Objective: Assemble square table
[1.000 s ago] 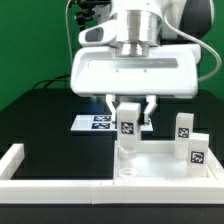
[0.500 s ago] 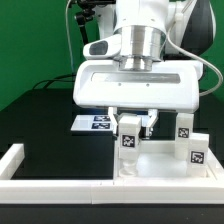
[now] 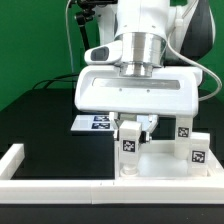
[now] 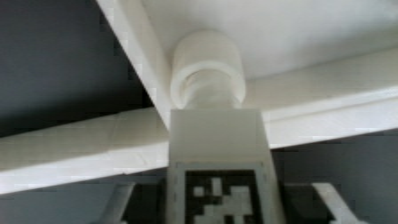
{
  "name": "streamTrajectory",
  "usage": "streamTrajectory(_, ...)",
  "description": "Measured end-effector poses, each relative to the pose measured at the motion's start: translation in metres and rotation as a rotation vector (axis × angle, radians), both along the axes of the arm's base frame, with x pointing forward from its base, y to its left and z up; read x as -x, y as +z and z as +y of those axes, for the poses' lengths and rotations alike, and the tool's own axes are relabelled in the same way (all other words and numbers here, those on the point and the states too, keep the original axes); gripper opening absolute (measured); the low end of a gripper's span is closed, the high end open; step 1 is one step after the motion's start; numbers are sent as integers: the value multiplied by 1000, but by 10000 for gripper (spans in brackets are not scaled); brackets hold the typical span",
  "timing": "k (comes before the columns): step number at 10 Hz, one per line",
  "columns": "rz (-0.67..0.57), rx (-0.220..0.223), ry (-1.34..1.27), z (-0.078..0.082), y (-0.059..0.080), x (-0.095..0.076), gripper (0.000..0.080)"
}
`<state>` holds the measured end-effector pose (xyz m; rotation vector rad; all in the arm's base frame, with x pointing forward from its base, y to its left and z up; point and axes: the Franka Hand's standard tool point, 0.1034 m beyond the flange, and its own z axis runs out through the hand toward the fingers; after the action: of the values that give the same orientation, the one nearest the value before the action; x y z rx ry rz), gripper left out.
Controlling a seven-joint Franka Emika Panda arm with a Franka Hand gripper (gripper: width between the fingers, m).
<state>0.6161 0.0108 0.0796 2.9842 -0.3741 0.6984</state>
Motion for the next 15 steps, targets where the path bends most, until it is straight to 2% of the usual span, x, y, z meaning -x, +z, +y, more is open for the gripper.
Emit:
streamTrajectory(3, 11, 6, -2, -3, -8, 3, 288)
streamTrajectory(6, 13, 7, -2, -3, -9, 3, 289)
streamTrajectory(8, 13, 7, -2, -3, -9, 3, 607)
streamTrajectory(11, 13, 7, -2, -3, -9, 3, 646)
streamTrajectory(15, 15, 6, -2, -3, -9, 3, 648)
